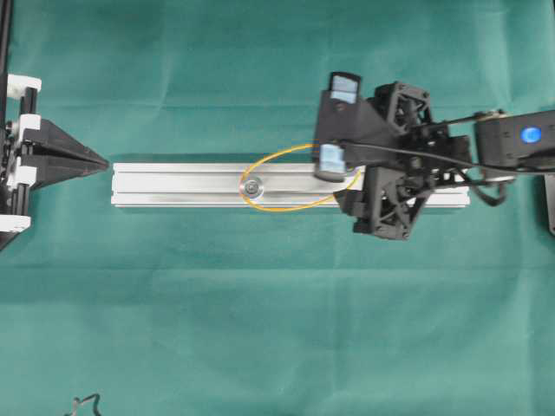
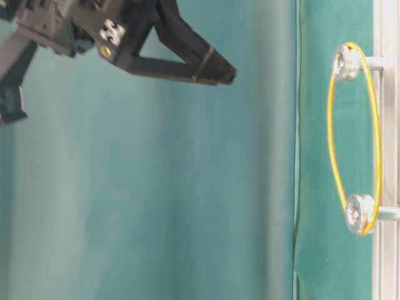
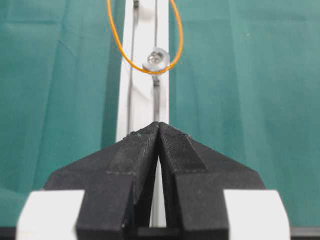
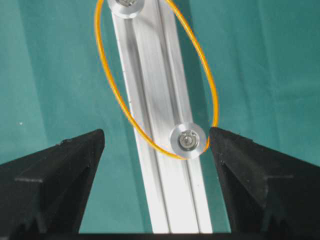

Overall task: Hook the rubber onto the shaft.
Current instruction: 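Open the right gripper, release the band, and withdraw rightward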

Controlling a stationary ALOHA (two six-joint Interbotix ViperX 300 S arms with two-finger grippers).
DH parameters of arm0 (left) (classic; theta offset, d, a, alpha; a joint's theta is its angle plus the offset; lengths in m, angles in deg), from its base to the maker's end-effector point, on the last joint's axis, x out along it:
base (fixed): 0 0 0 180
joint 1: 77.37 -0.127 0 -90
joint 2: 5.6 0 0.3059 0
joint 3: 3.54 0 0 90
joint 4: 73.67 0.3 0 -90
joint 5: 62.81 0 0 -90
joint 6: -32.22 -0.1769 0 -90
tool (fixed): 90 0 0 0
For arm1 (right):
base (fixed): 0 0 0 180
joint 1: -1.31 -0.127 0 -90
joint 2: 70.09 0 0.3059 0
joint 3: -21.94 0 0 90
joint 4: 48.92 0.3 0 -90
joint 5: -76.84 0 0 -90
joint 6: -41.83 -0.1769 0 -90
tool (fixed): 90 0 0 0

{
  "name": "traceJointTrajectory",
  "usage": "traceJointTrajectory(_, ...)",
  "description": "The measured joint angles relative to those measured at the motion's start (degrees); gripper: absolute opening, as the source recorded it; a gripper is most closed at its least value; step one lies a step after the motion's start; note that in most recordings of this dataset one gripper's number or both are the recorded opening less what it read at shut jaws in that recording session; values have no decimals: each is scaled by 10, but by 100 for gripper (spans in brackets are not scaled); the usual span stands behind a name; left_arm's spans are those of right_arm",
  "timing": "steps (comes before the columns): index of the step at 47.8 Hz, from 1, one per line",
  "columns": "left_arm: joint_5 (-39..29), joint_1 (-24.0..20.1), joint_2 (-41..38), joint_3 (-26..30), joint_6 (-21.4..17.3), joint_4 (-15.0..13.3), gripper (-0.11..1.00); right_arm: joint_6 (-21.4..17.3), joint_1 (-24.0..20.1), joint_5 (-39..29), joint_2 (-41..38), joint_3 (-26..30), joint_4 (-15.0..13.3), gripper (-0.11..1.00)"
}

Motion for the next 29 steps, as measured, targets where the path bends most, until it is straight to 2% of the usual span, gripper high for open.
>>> traceJointTrajectory(11,0,-1,0,0,-1,0,0,0,0,52,54,-53,0,86)
traceJointTrajectory(29,0,0,0,0,-4,0,0,-2,8,64,132,-111,0,86)
